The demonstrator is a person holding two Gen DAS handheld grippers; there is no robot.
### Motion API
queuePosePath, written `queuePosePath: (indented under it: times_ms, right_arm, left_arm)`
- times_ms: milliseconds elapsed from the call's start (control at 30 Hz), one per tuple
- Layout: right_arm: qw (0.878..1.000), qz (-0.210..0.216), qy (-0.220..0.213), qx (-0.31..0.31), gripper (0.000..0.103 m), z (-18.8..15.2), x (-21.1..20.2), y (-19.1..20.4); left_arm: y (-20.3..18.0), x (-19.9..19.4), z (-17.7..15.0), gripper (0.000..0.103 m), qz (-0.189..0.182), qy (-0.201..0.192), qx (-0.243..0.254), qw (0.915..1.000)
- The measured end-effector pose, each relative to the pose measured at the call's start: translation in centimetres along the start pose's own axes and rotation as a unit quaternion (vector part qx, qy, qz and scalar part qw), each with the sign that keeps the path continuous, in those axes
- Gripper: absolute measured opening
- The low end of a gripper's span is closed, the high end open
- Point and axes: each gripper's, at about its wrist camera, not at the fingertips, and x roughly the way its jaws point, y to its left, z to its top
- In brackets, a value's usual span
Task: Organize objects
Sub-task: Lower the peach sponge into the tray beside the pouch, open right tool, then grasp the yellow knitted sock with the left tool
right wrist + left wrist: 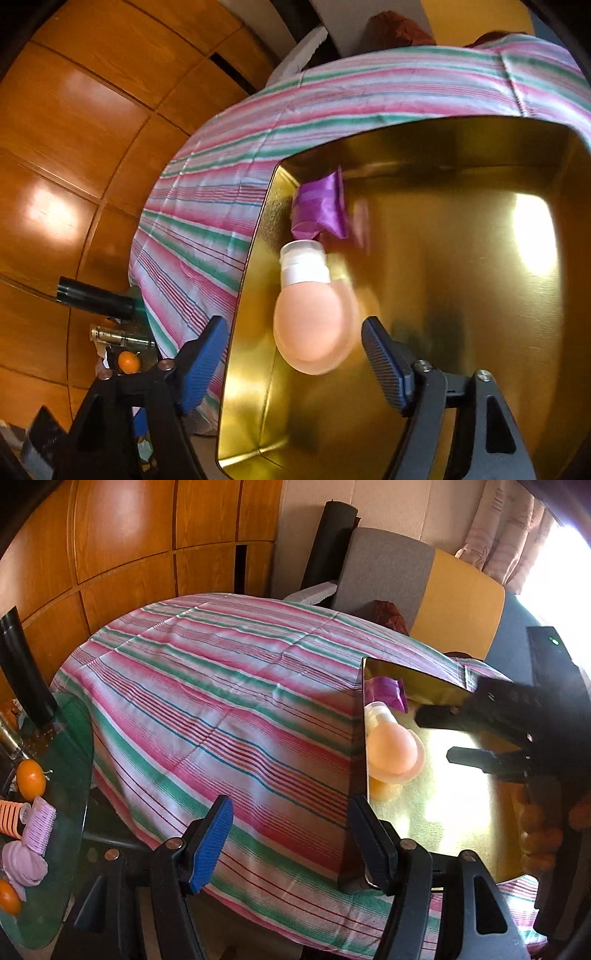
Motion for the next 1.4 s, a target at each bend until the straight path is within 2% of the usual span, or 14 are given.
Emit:
queuePosePath:
  times_ms: [133, 200, 300, 433, 700, 1133, 1400]
  right_arm:
    - [0.999, -0.023, -0.018, -0.028, 0.086, -1.1, -2.0, -0.3]
    - [0.997, -0.044, -0.028, -0.048, 0.087, -1.8, -2.9, -0.4]
    - [0.994, -0.07, -0.046, -0.073, 0.095, -3.0, -4.4, -0.8]
    - [0.987, -0.101, -0.071, -0.103, 0.096, -4.4, -6.4, -1.3]
    - [0.976, -0.137, -0.112, -0.126, 0.102, -6.1, -10.3, -3.0]
    - [0.964, -0.191, -0.156, -0.095, 0.103, -7.1, -17.2, -9.3]
    - [0.947, -0.258, -0.178, -0.07, 0.103, -6.6, -22.5, -15.0]
  left_arm:
    - [-0.6, -0.5, 0.1, 0.066, -0.001, -0.006, 0.008, 0.9999]
    - [-1.0, -0.8, 0.2, 0.066, -0.001, -0.008, 0.014, 0.9999]
    - [-1.8, -1.2, 0.2, 0.066, -0.004, -0.011, 0.024, 0.9996]
    - [-3.0, -1.8, 0.1, 0.066, -0.007, -0.014, 0.041, 0.9991]
    - [-5.4, -2.5, -0.2, 0.066, -0.019, -0.016, 0.068, 0.9974]
    - [-9.0, -2.7, -0.6, 0.067, -0.032, -0.009, 0.114, 0.9929]
    - [-11.8, -2.7, -0.3, 0.067, -0.05, -0.007, 0.144, 0.9882]
